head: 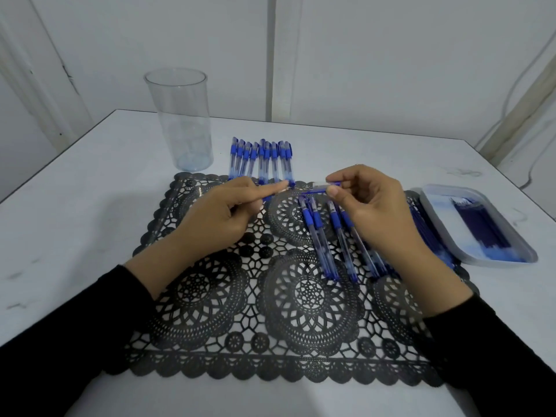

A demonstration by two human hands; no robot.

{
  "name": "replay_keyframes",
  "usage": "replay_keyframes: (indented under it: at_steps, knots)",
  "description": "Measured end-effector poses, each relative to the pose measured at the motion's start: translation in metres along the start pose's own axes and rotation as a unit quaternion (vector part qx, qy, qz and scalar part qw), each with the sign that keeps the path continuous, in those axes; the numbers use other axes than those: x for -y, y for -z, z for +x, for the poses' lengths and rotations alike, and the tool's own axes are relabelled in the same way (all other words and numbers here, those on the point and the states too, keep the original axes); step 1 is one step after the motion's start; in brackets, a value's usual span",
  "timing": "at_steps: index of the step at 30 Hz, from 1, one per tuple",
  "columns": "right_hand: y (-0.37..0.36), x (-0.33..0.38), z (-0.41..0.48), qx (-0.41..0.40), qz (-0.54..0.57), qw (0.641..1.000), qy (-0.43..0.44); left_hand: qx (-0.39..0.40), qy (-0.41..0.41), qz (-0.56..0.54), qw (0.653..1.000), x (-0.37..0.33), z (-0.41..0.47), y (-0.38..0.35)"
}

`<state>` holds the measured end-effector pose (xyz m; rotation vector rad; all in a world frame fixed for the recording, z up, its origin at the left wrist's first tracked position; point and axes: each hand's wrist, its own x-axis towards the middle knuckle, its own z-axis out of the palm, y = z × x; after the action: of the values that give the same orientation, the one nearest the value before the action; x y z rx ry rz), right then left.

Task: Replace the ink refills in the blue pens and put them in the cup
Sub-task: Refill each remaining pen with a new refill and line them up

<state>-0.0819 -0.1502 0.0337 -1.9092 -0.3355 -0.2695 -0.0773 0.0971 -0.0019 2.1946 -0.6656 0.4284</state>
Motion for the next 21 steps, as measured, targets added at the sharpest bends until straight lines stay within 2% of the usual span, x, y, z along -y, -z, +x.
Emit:
replay_keyframes:
  at_steps: [4, 11, 17, 21]
  knots:
    - [0.005, -0.003, 0.003, 0.026, -0.014, 1.000, 0.003, -0.037, 0.033, -0.046, 0.998, -0.002, 0.001, 0.003]
    - [-0.009, -0.003, 0.001, 0.089, -0.127, 0.986, 0.058, -0.111, 0.075, -0.068, 0.989, -0.008, -0.004, 0.003]
    - [-0.026, -0.008, 0.005, 0.122, -0.201, 0.968, 0.085, -0.139, 0.094, -0.059, 0.984, -0.009, -0.004, 0.001]
    - [-0.031, -0.014, 0.006, 0.131, -0.284, 0.942, 0.125, -0.128, 0.098, -0.028, 0.987, -0.005, -0.004, 0.000]
